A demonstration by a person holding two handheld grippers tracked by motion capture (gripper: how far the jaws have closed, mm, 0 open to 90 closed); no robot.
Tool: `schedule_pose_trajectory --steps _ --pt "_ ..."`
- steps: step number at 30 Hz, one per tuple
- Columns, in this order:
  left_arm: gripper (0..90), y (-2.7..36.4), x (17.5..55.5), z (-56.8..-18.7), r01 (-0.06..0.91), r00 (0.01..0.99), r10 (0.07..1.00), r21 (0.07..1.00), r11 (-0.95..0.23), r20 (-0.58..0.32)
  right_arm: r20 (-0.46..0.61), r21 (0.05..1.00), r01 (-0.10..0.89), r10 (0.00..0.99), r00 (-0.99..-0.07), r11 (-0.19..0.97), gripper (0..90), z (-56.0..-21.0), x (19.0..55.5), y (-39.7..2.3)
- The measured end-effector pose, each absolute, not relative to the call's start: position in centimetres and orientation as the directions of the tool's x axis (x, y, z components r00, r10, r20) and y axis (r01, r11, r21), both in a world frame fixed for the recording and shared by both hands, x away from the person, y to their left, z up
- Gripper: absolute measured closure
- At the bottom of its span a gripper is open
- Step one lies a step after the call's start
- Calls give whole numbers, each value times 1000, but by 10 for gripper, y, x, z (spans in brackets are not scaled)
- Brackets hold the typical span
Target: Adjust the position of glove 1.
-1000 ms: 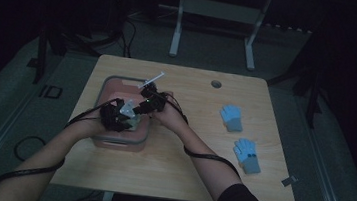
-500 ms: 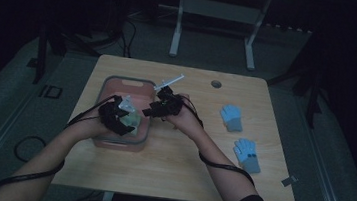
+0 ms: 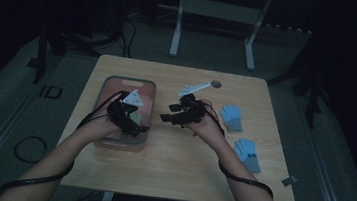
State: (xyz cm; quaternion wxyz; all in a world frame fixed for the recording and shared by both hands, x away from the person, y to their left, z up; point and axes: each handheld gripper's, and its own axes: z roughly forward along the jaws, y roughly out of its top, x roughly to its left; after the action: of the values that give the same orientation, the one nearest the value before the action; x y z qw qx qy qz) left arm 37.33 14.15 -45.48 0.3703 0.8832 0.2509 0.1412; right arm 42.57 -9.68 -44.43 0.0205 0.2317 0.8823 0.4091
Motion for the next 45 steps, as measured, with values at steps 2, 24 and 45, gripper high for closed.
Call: schedule_pose_trajectory --steps 2,24,45 --pt "38 134 370 -454 326 844 533 730 -601 62 174 732 399 415 -893 552 290 -446 425 -106" --pt "38 66 347 -485 253 894 442 730 -635 76 146 737 390 433 -889 552 198 -480 413 -183" --pt "39 30 314 -534 214 930 363 713 -667 61 190 743 513 599 -778 430 136 -493 397 -252"
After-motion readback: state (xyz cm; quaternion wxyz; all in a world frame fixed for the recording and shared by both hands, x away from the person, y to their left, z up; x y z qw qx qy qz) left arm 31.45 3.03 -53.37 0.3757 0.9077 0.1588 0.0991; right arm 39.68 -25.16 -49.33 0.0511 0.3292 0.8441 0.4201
